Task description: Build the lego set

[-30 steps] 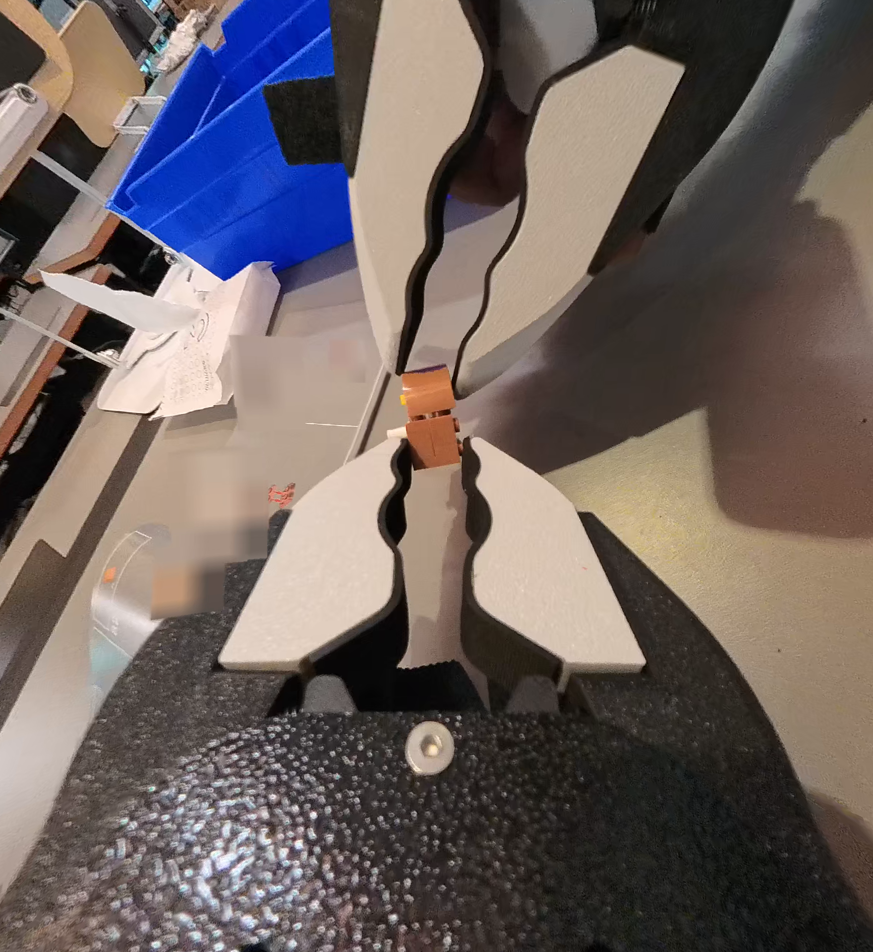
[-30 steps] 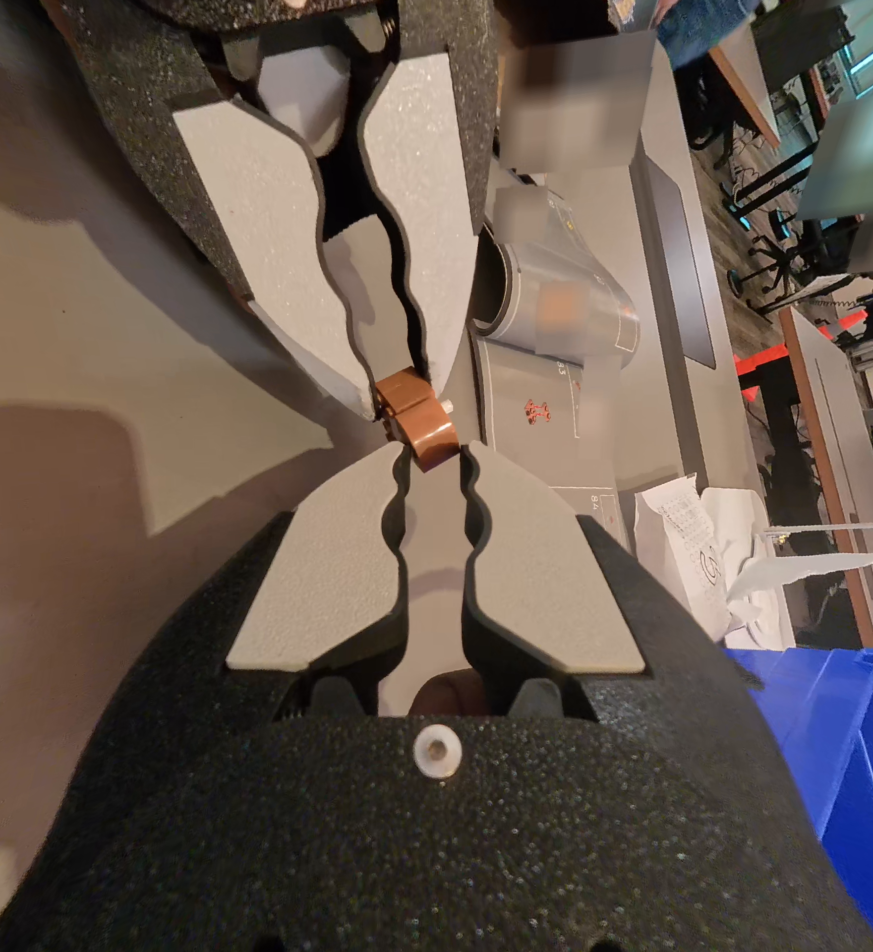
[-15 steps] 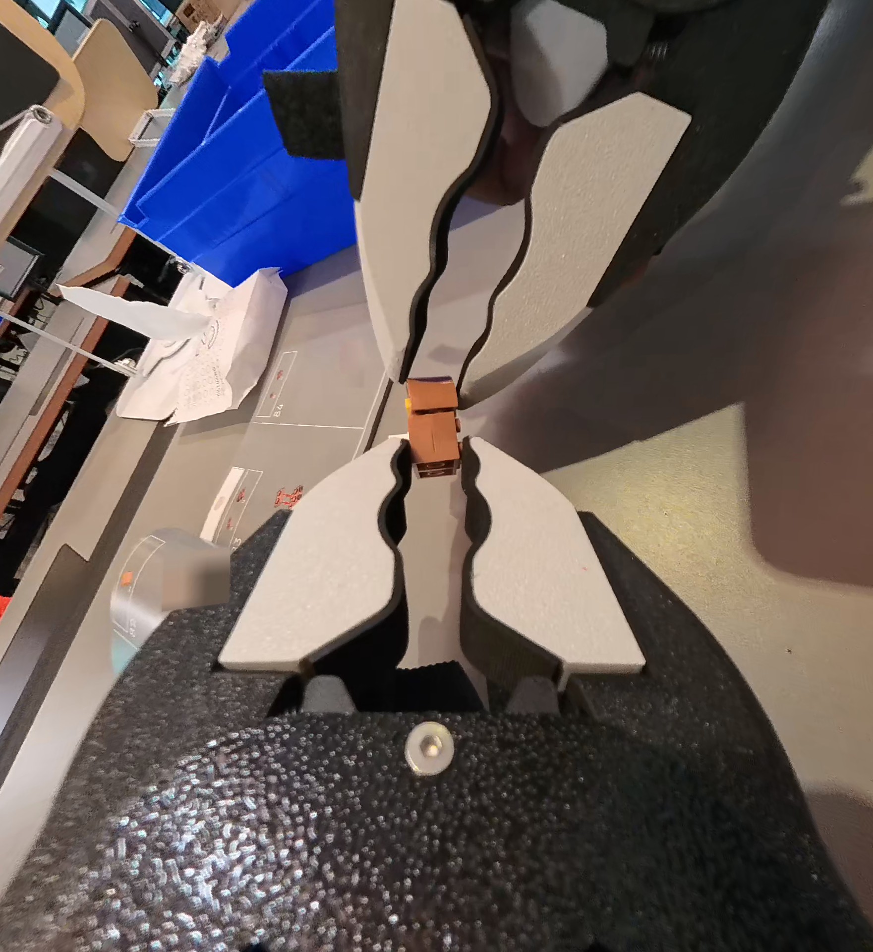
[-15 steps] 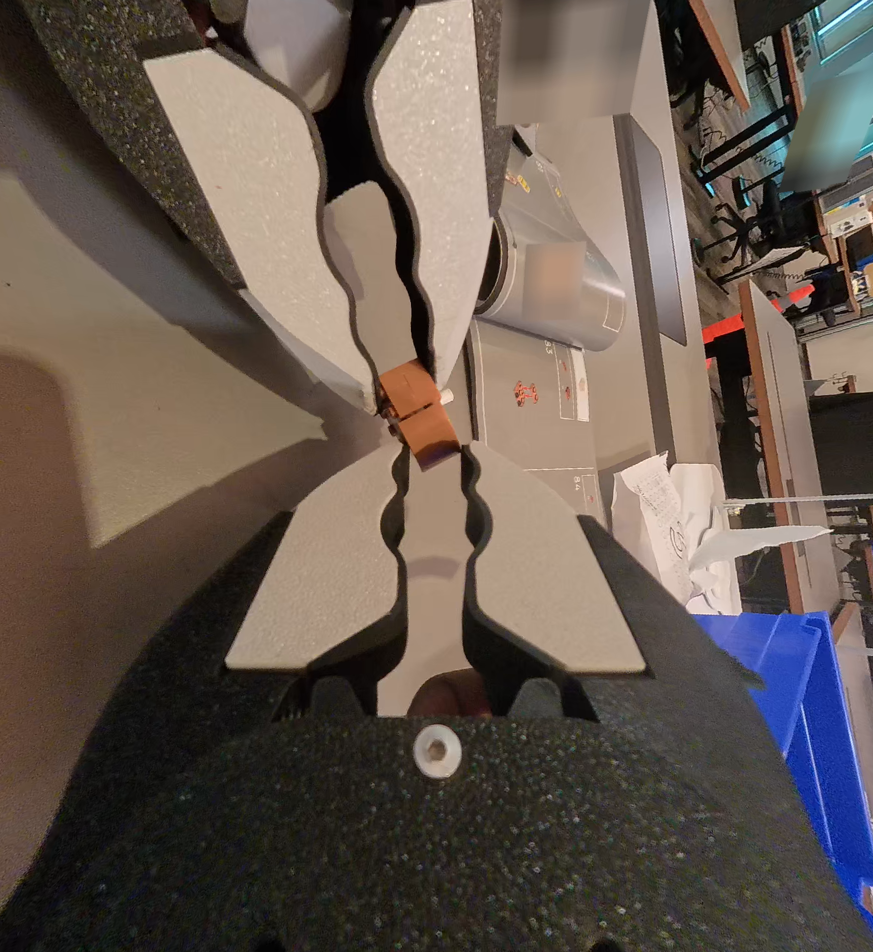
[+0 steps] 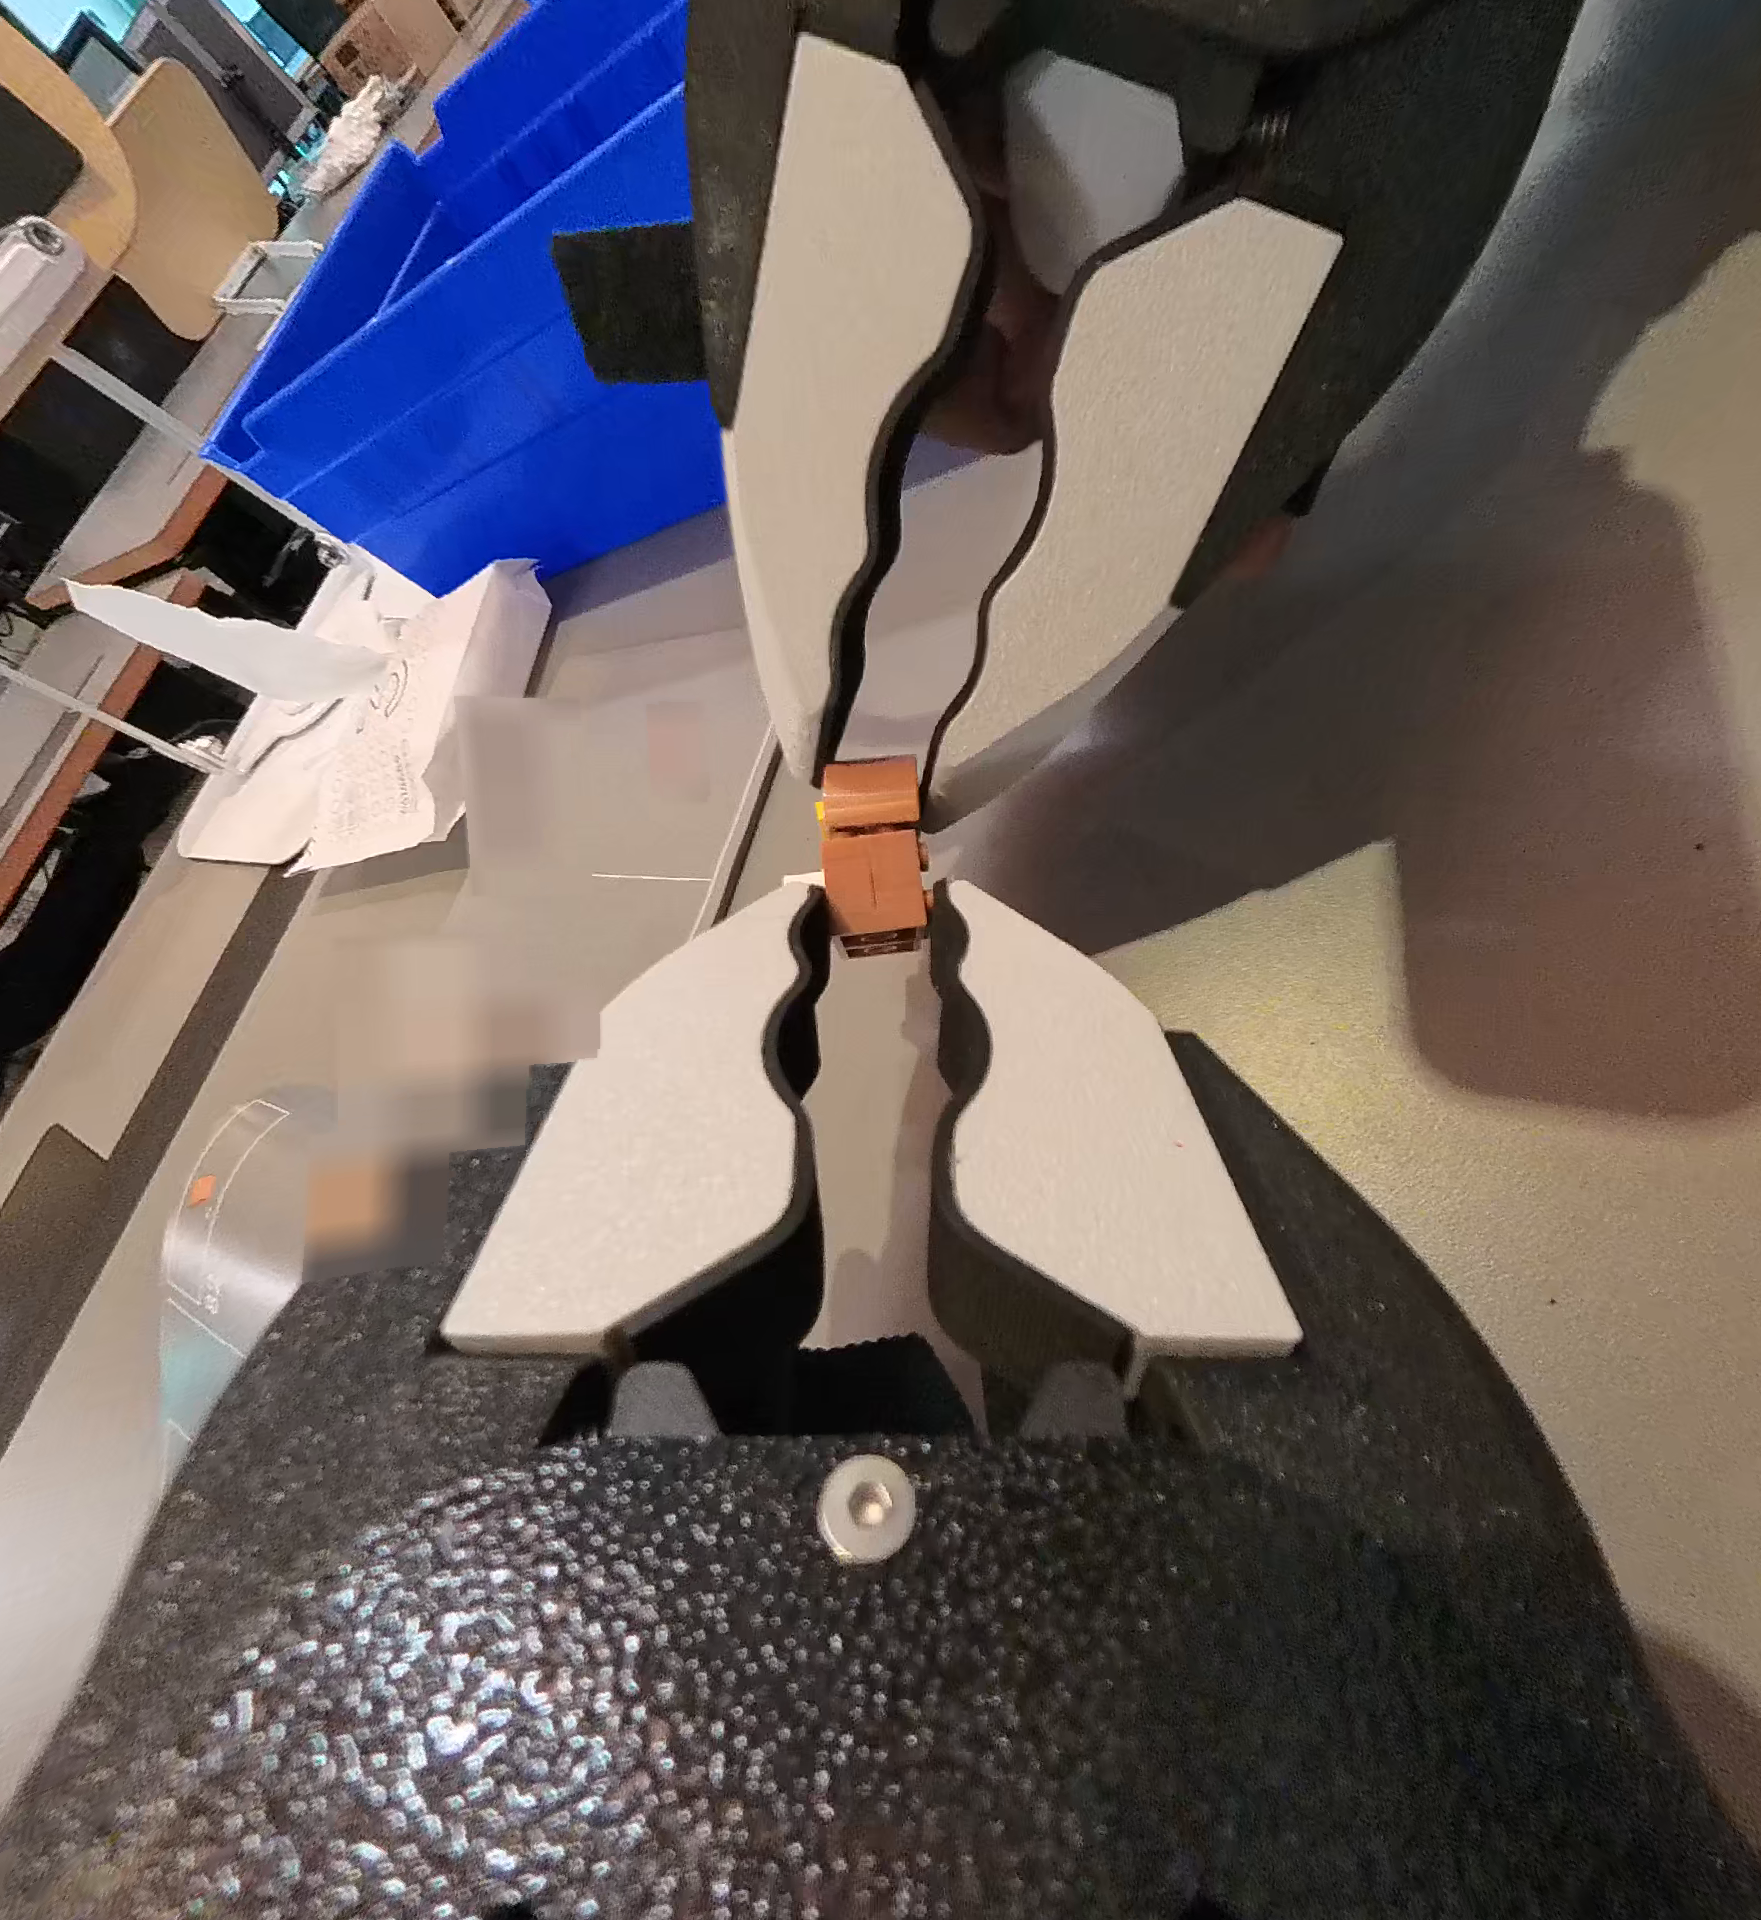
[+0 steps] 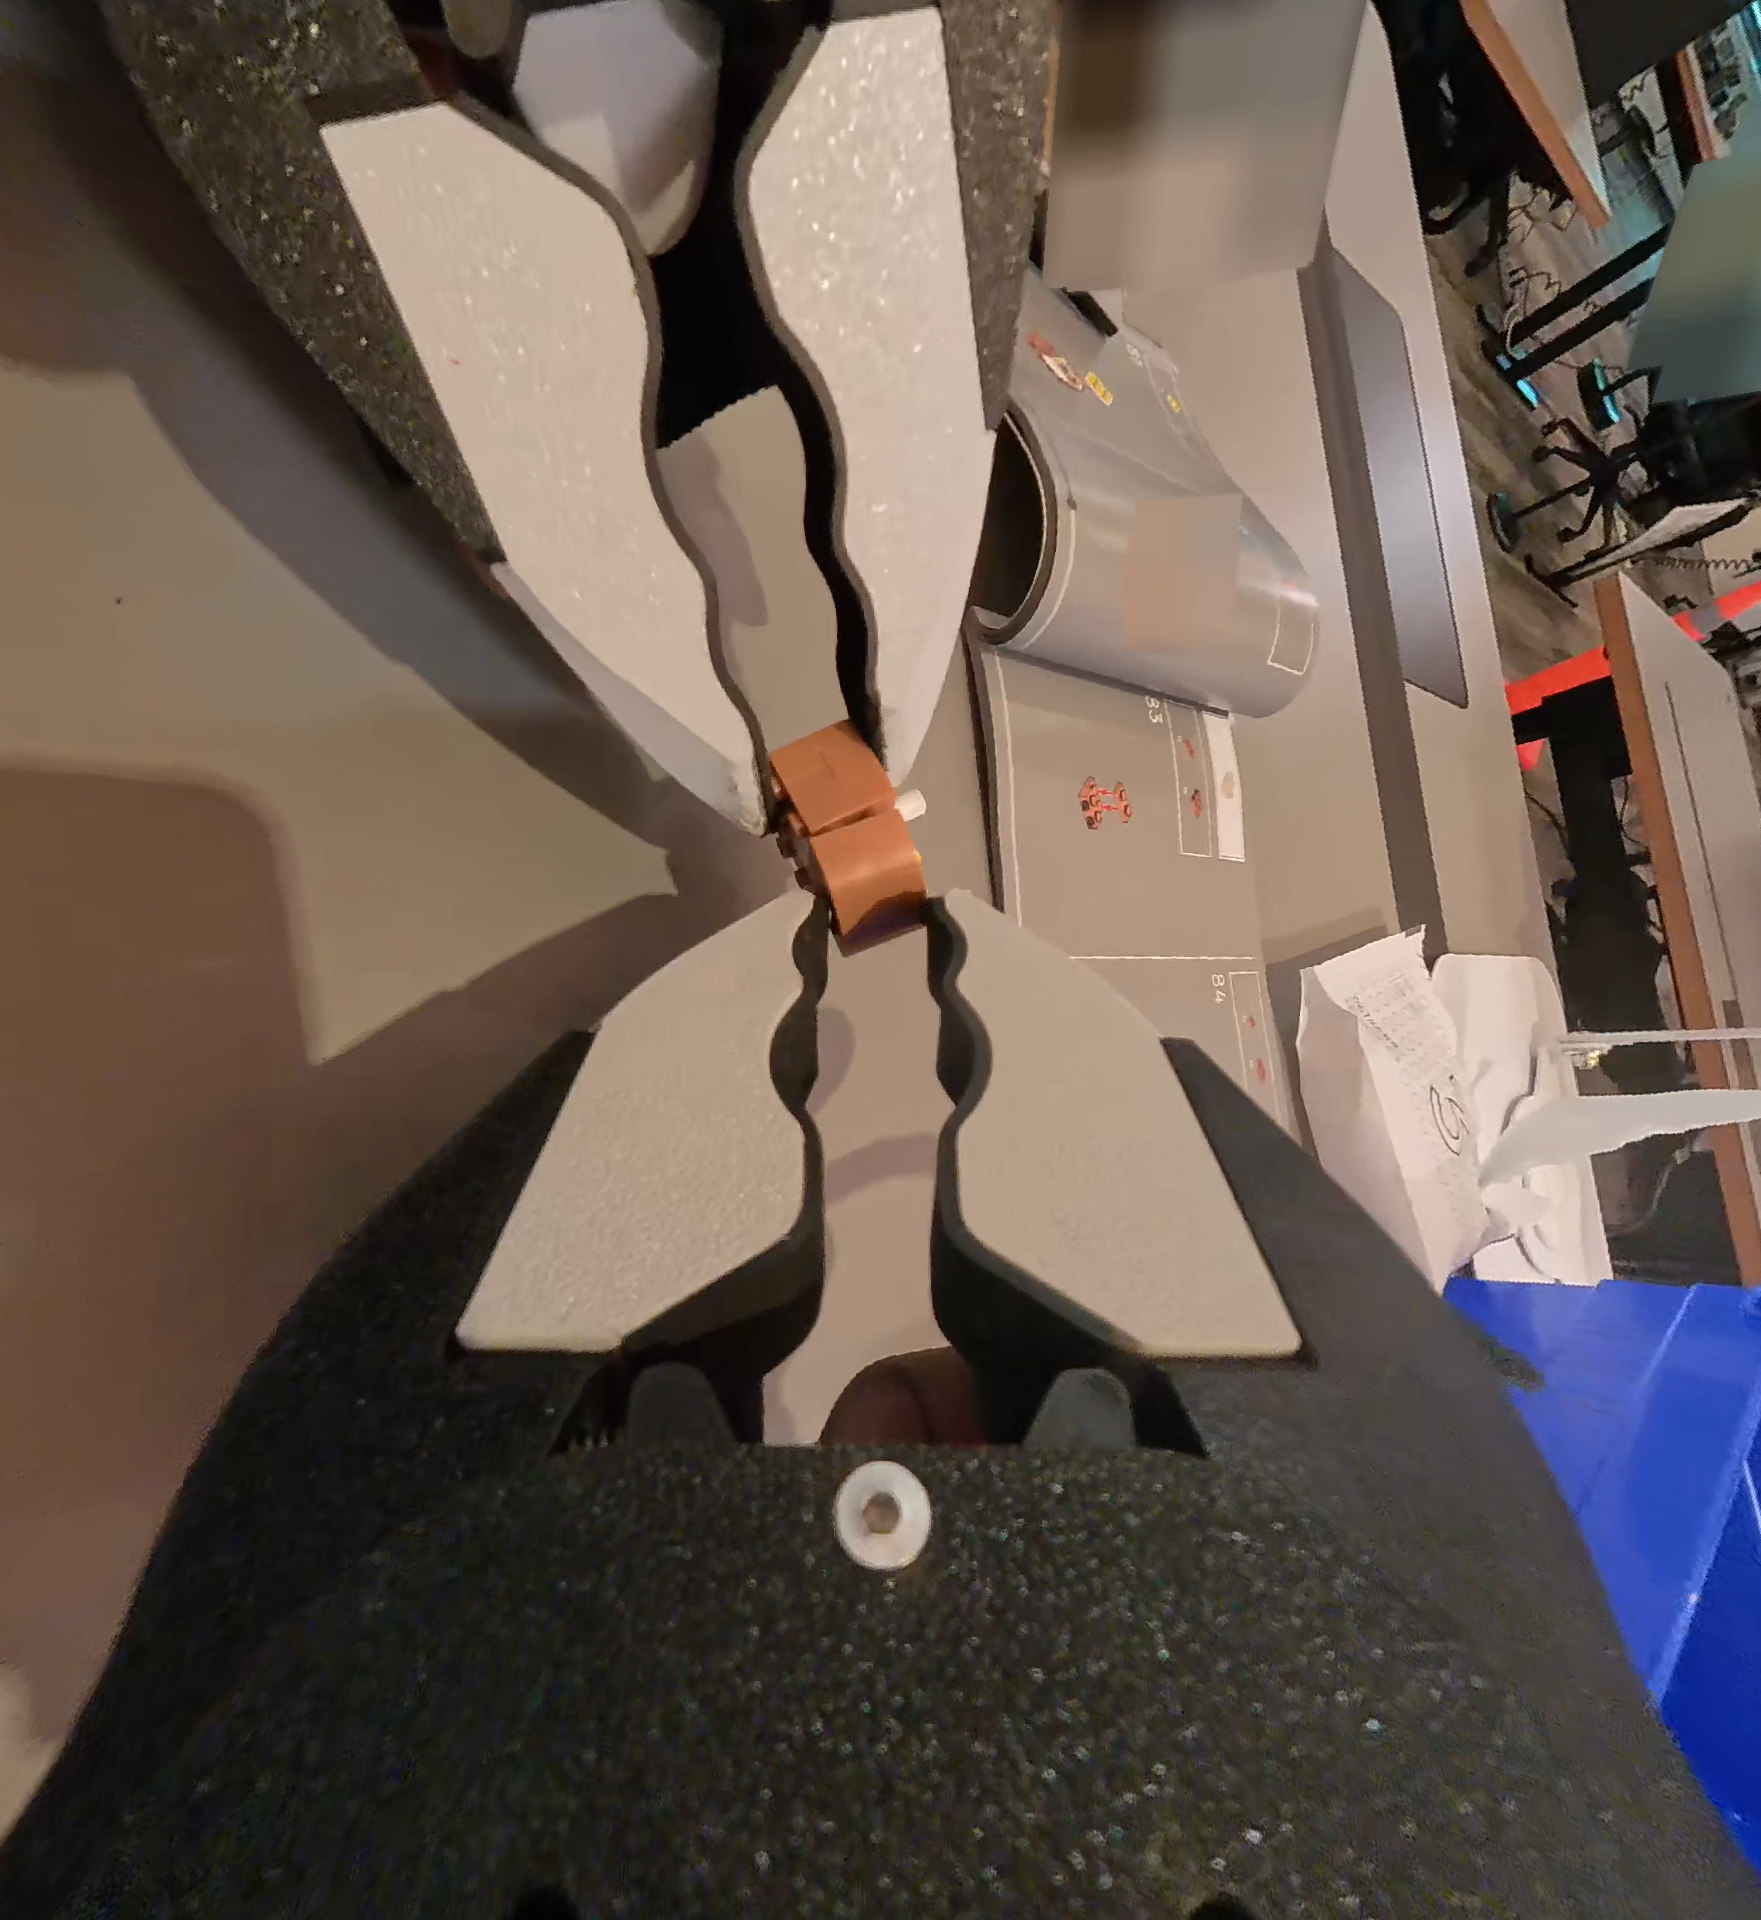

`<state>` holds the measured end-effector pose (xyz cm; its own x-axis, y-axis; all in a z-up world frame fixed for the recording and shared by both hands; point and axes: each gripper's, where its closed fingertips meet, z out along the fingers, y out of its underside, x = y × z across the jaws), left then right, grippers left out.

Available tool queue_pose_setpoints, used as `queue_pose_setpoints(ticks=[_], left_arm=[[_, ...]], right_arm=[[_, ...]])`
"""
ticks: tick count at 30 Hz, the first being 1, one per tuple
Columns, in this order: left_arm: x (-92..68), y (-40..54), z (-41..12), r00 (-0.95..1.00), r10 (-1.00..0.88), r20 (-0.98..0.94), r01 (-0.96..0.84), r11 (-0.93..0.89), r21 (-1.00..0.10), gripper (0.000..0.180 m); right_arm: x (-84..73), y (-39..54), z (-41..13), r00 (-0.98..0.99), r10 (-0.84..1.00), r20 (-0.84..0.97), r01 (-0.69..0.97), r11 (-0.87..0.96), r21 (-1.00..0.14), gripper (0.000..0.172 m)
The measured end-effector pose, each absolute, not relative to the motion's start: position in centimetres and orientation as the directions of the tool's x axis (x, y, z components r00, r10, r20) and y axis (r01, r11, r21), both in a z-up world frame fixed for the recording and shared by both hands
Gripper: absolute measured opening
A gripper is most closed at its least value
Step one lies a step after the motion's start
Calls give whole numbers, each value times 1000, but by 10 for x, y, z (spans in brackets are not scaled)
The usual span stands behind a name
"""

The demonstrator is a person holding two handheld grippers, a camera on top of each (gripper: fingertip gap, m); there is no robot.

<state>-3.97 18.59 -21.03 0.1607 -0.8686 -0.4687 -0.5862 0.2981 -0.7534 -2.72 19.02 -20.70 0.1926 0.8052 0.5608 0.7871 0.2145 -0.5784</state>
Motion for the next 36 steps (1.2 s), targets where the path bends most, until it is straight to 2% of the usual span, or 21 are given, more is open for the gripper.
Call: queue_pose_setpoints(ticks=[9, 16, 23, 36], left_arm=[[-38, 180, -207, 107, -840, -533, -590, 377, -714, 18], [-39, 182, -208, 113, -824, -556, -607, 386, -695, 18], [-38, 181, -211, 105, -809, -578, -627, 397, -670, 18], [-38, 180, -212, 107, -801, -589, -630, 404, -664, 18]], right_arm=[[-27, 185, -205, 114, 792, 600, 802, 282, -526, 17], [-26, 188, -207, 136, 758, 638, 833, 261, -487, 17], [-25, 189, -211, 106, 699, 707, 880, 266, -395, 17], [-25, 188, -212, 98, 695, 712, 879, 275, -389, 17]])
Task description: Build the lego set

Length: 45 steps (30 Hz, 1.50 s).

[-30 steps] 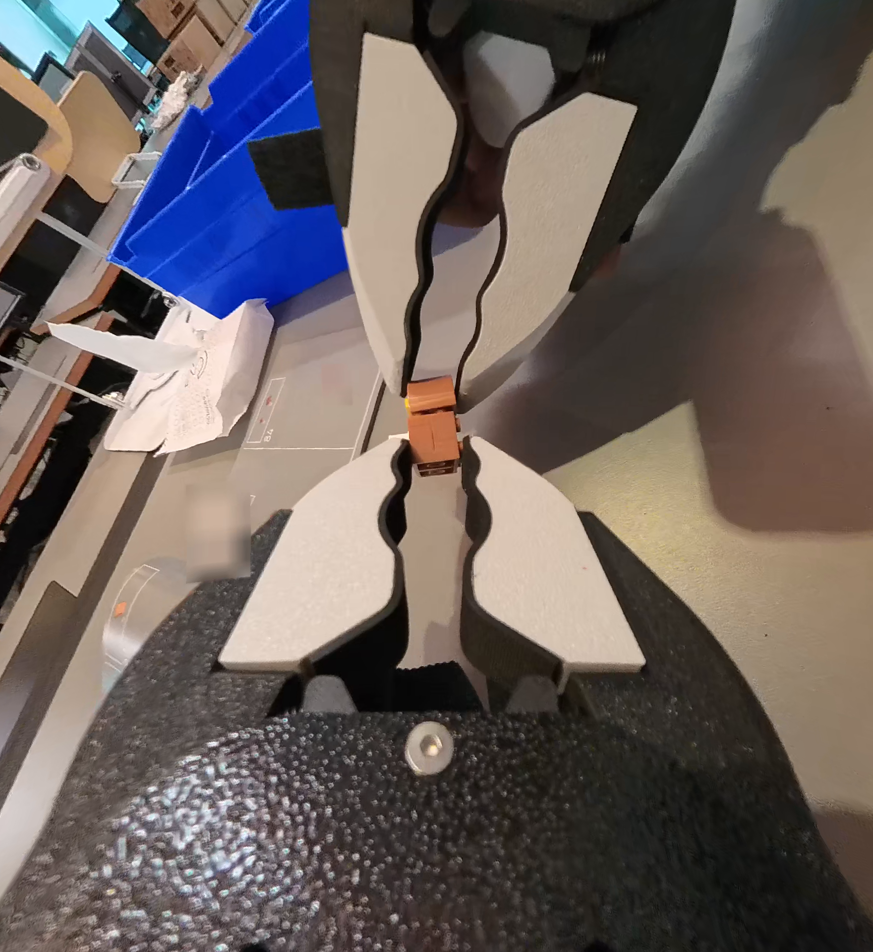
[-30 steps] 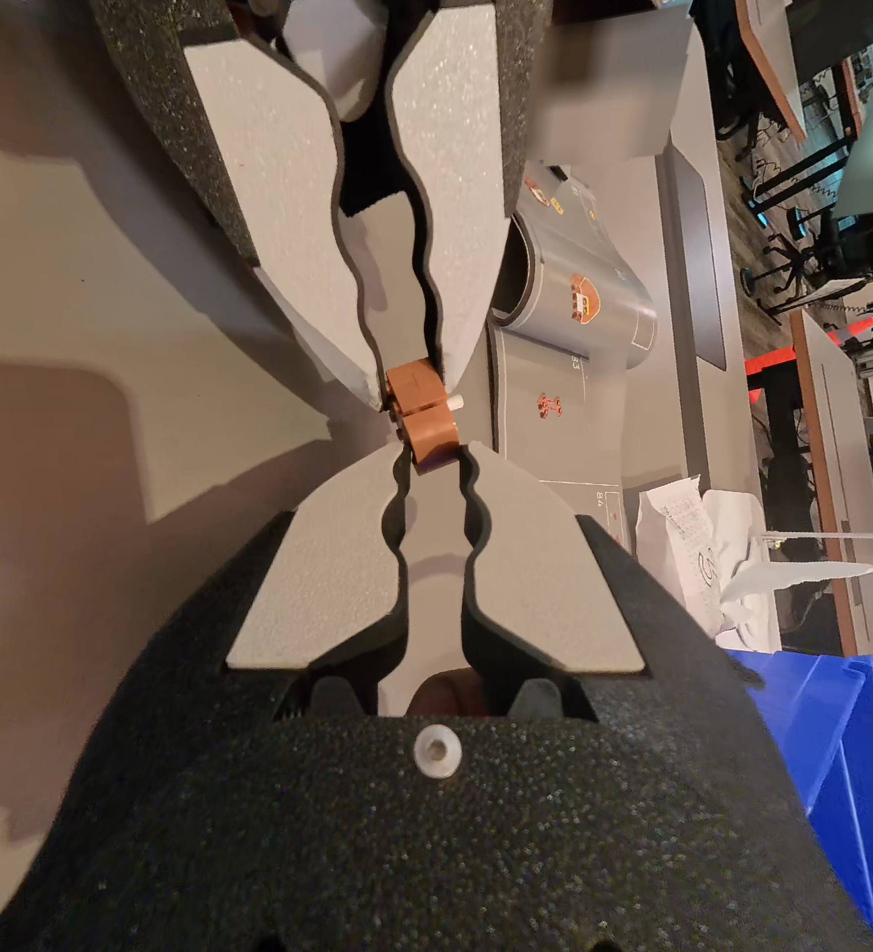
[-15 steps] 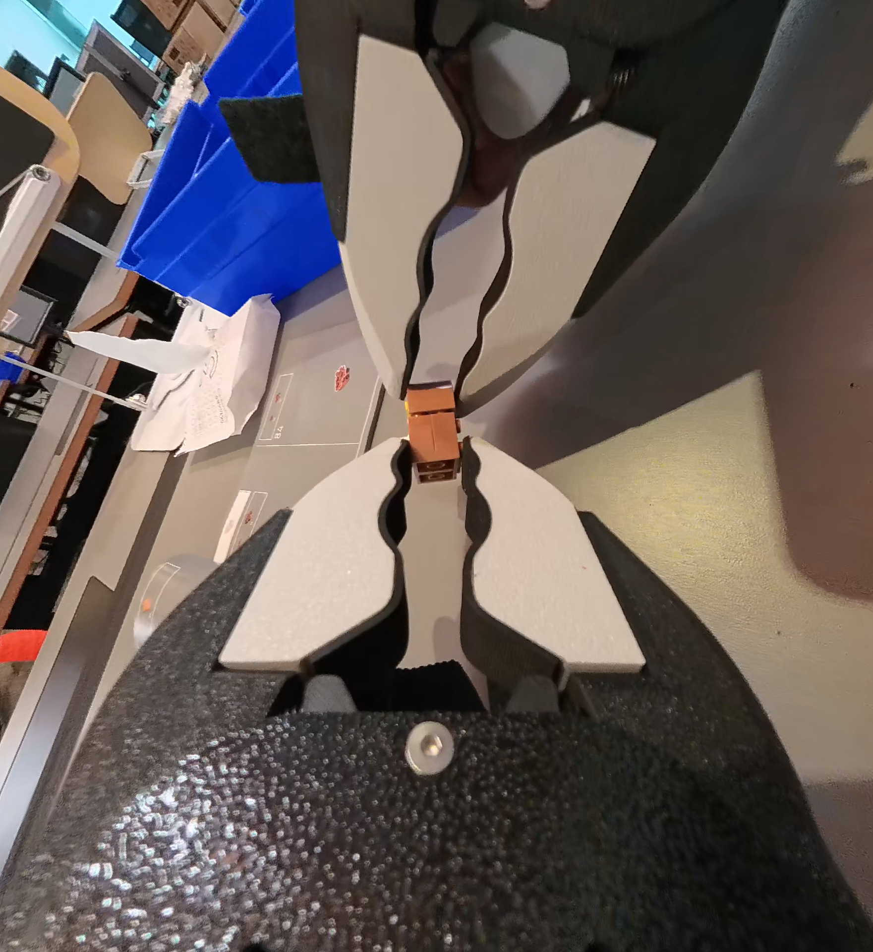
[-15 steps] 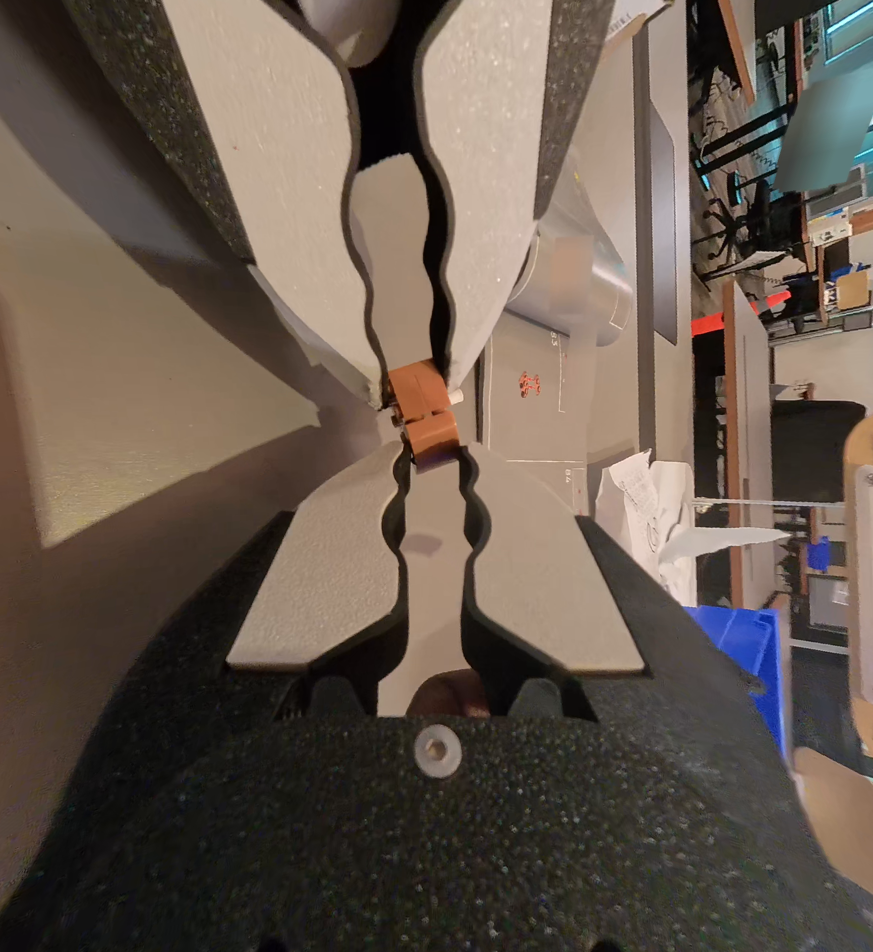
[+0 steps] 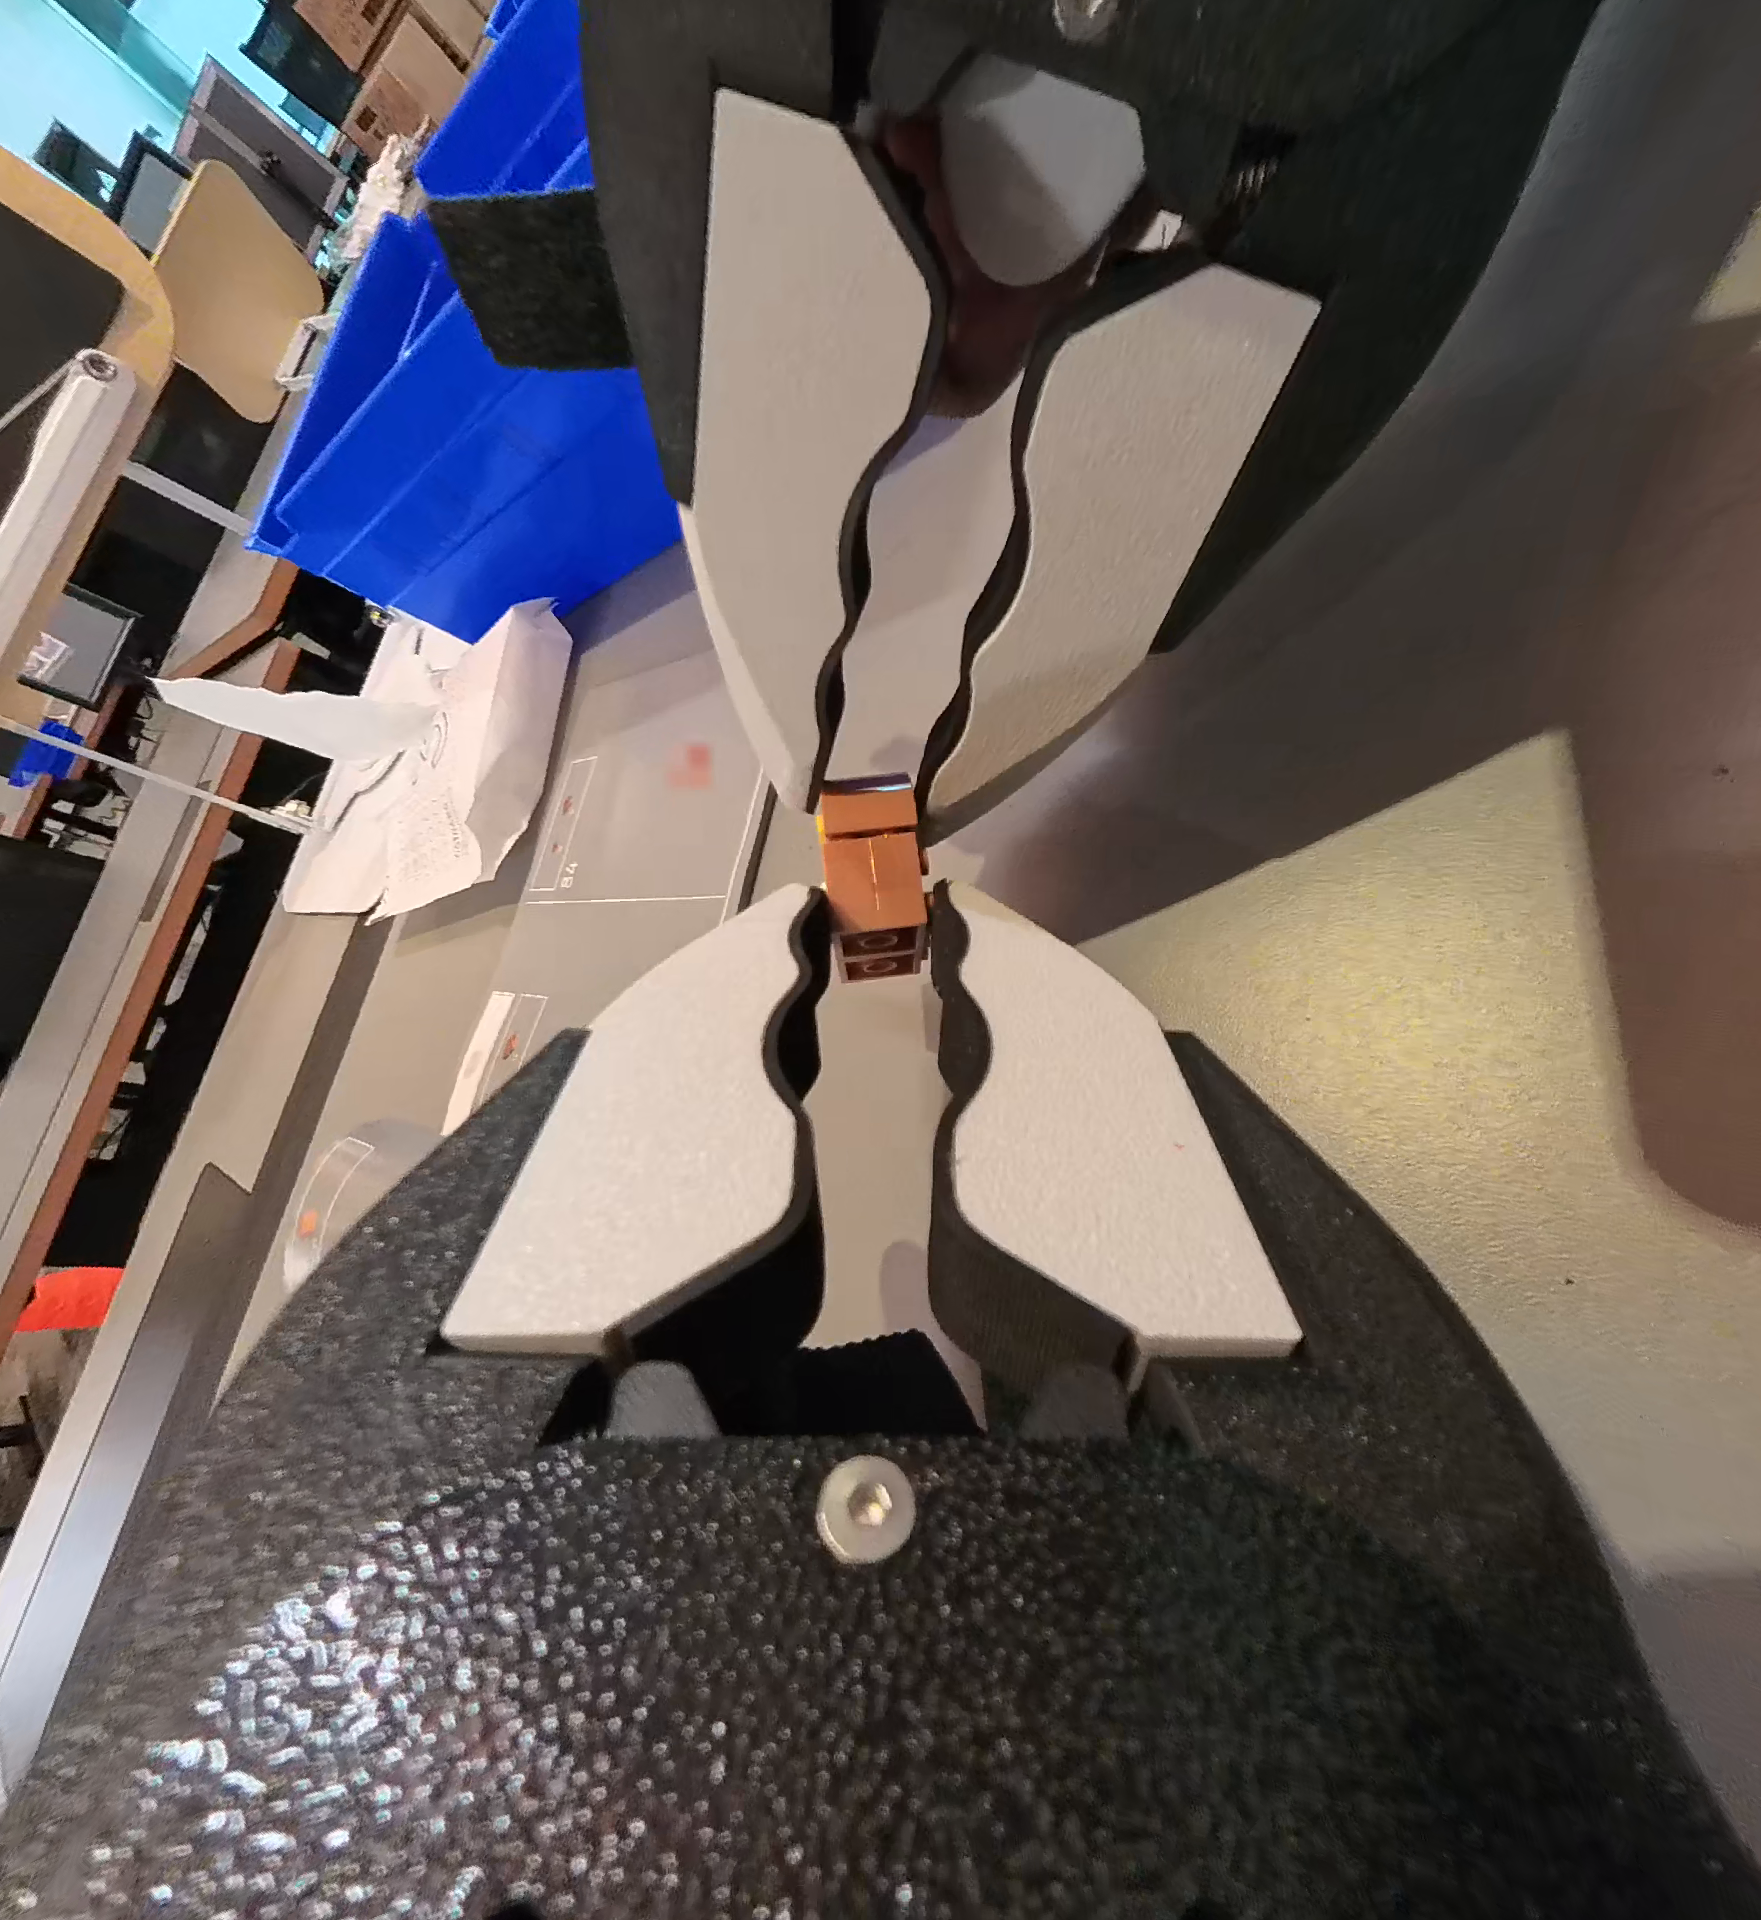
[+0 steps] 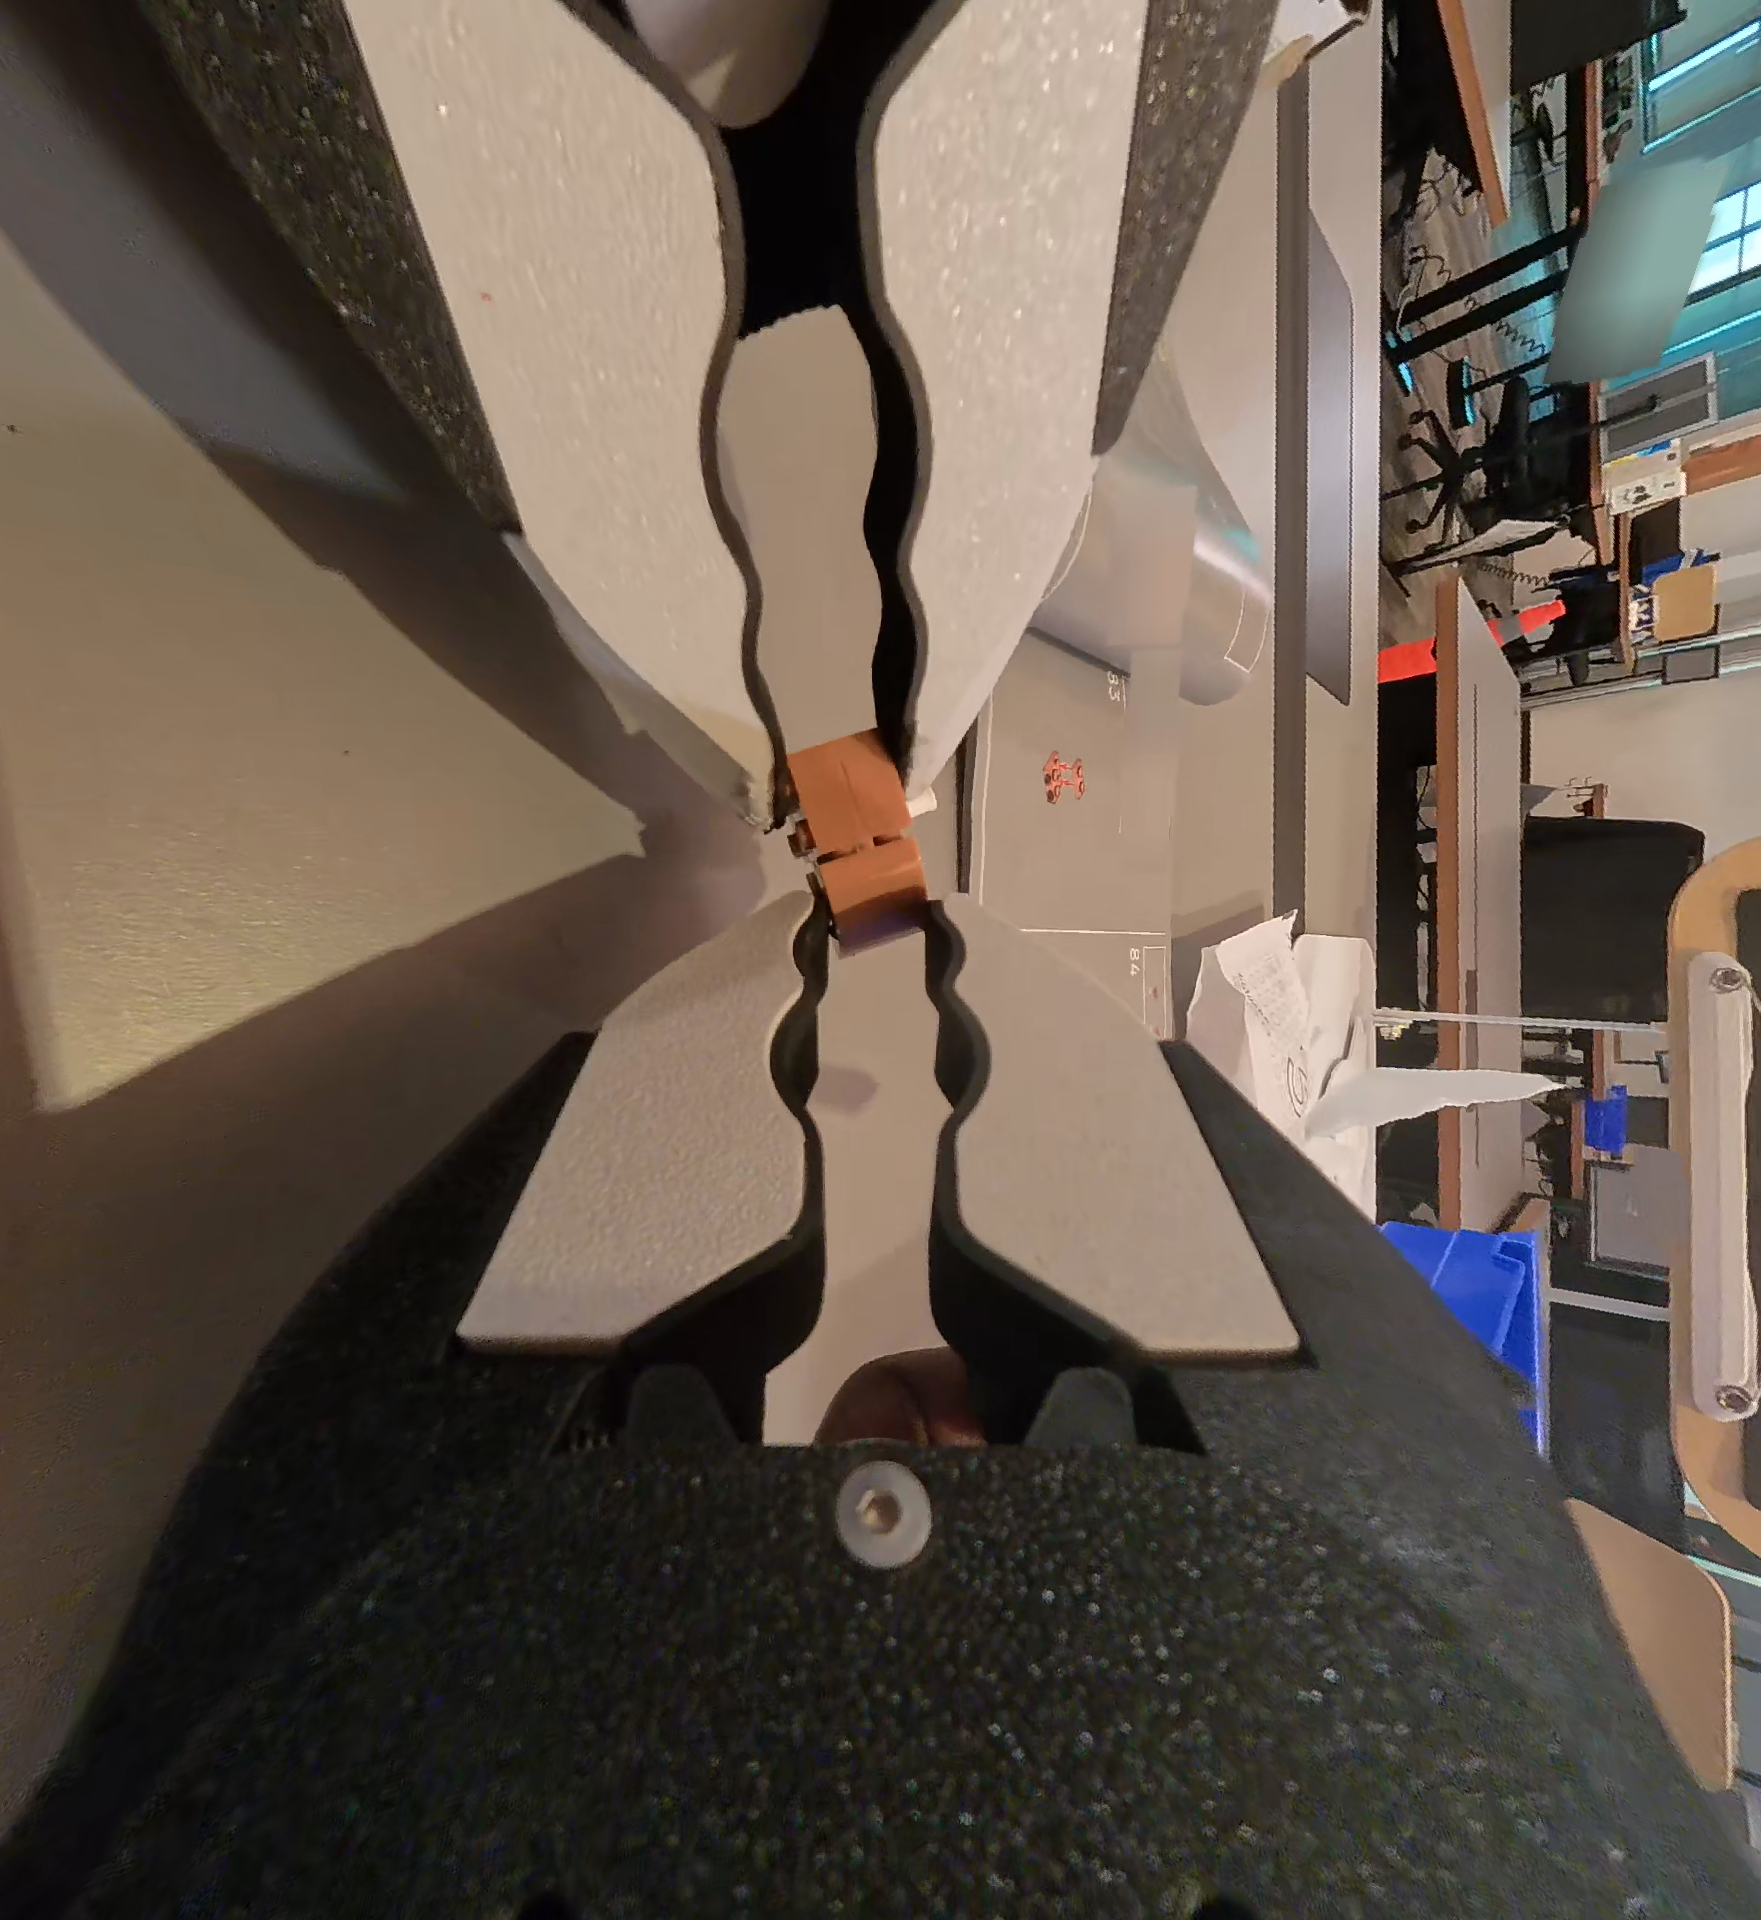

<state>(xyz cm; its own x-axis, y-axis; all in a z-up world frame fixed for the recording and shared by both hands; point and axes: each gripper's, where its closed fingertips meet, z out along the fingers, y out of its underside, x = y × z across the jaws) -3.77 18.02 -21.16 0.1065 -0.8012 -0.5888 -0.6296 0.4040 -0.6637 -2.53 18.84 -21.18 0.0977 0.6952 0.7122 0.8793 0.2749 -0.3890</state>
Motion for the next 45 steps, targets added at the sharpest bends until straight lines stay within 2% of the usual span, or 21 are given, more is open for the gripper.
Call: queue_pose_setpoints(ticks=[9, 19, 35, 45], left_arm=[[-37, 178, -210, 86, -760, -644, -640, 454, -620, 18], [-37, 178, -208, 105, -761, -641, -632, 446, -633, 18], [-36, 179, -204, 136, -746, -652, -621, 448, -643, 18], [-35, 177, -201, 134, -751, -646, -583, 468, -665, 18]], right_arm=[[-26, 187, -211, 87, 694, 714, 879, 284, -383, 17], [-26, 188, -210, 95, 663, 743, 890, 277, -361, 17], [-27, 189, -208, 182, 677, 713, 885, 203, -419, 17], [-28, 188, -205, 136, 650, 748, 884, 261, -388, 17]])
